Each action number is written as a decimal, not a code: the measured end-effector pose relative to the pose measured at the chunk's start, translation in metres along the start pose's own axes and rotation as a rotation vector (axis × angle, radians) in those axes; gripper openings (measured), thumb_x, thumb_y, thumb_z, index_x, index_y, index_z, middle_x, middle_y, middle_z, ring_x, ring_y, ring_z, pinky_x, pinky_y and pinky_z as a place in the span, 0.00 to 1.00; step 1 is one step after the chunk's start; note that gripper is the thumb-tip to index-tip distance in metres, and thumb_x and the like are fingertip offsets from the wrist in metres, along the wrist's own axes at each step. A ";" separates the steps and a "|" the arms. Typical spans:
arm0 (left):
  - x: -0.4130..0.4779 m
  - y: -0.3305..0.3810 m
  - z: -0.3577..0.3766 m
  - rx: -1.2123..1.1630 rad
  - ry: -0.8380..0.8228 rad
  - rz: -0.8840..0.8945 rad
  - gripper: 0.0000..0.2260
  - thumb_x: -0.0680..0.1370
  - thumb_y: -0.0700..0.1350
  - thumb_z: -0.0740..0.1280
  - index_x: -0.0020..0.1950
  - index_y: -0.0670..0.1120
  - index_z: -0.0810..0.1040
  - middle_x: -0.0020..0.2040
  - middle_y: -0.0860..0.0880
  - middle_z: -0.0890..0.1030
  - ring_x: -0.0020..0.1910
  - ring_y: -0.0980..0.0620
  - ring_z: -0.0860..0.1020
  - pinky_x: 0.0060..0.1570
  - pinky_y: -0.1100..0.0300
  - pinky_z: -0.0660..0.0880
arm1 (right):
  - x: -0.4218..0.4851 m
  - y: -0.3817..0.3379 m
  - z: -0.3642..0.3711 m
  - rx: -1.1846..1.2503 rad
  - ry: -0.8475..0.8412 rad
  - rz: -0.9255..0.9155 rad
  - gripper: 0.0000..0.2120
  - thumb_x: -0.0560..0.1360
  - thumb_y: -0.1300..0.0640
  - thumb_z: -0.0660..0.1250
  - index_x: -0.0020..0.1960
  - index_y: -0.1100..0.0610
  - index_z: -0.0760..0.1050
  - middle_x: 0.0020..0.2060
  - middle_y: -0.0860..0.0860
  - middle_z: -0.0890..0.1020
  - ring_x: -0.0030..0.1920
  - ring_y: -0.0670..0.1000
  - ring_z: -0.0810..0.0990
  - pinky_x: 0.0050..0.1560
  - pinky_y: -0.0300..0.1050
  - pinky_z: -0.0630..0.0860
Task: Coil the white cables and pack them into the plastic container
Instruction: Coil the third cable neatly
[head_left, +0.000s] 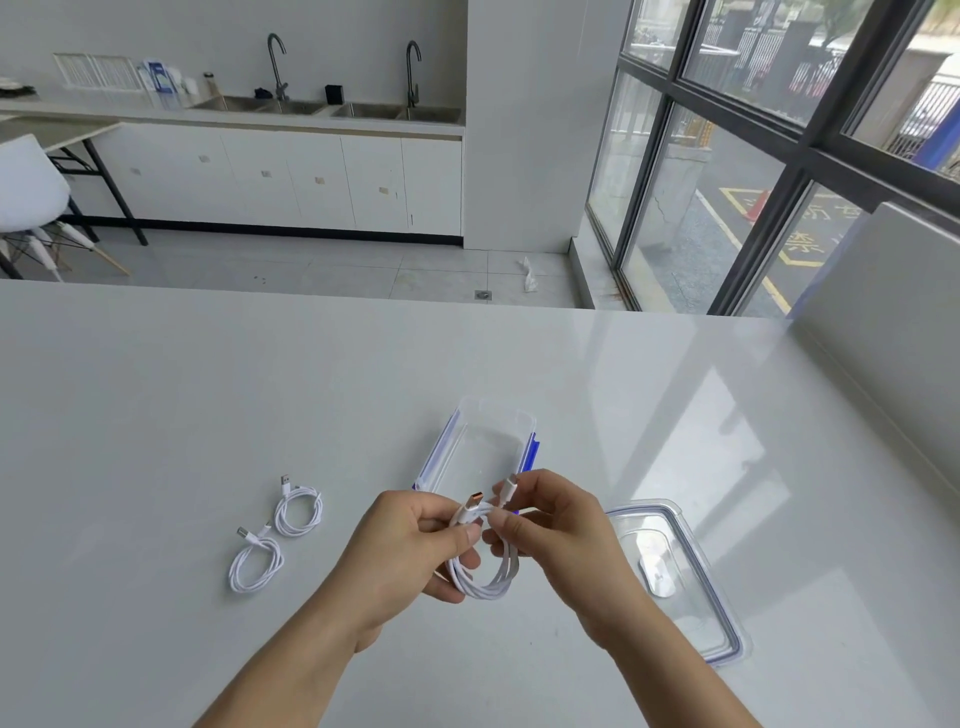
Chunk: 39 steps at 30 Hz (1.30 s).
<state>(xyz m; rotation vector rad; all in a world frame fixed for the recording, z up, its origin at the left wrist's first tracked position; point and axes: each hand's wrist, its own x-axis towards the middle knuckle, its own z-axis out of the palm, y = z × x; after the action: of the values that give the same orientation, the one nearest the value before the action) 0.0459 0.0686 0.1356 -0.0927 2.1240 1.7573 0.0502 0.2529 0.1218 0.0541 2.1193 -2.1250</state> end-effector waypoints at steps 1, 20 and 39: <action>0.000 0.000 0.000 -0.004 -0.007 -0.006 0.07 0.79 0.41 0.70 0.45 0.47 0.87 0.36 0.44 0.86 0.34 0.49 0.83 0.36 0.53 0.83 | 0.000 0.001 0.000 -0.001 -0.025 0.000 0.05 0.76 0.65 0.73 0.50 0.58 0.82 0.46 0.59 0.86 0.41 0.55 0.86 0.43 0.44 0.82; 0.010 -0.007 -0.010 -0.093 -0.034 -0.049 0.07 0.79 0.42 0.70 0.44 0.46 0.87 0.34 0.44 0.84 0.33 0.48 0.82 0.36 0.53 0.82 | 0.006 0.018 0.003 0.014 -0.048 0.122 0.09 0.78 0.57 0.72 0.57 0.56 0.85 0.48 0.57 0.88 0.46 0.55 0.88 0.50 0.49 0.85; 0.017 -0.024 -0.010 -0.121 0.034 -0.093 0.06 0.78 0.41 0.70 0.46 0.47 0.87 0.35 0.45 0.84 0.34 0.47 0.83 0.34 0.55 0.80 | 0.017 0.032 0.007 -0.122 -0.059 0.154 0.06 0.77 0.57 0.73 0.44 0.57 0.87 0.32 0.55 0.83 0.31 0.50 0.79 0.38 0.44 0.80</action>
<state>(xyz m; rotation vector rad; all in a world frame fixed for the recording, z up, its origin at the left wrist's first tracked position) 0.0352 0.0574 0.1089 -0.2511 2.0017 1.8406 0.0375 0.2447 0.0881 0.1351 2.1317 -1.8863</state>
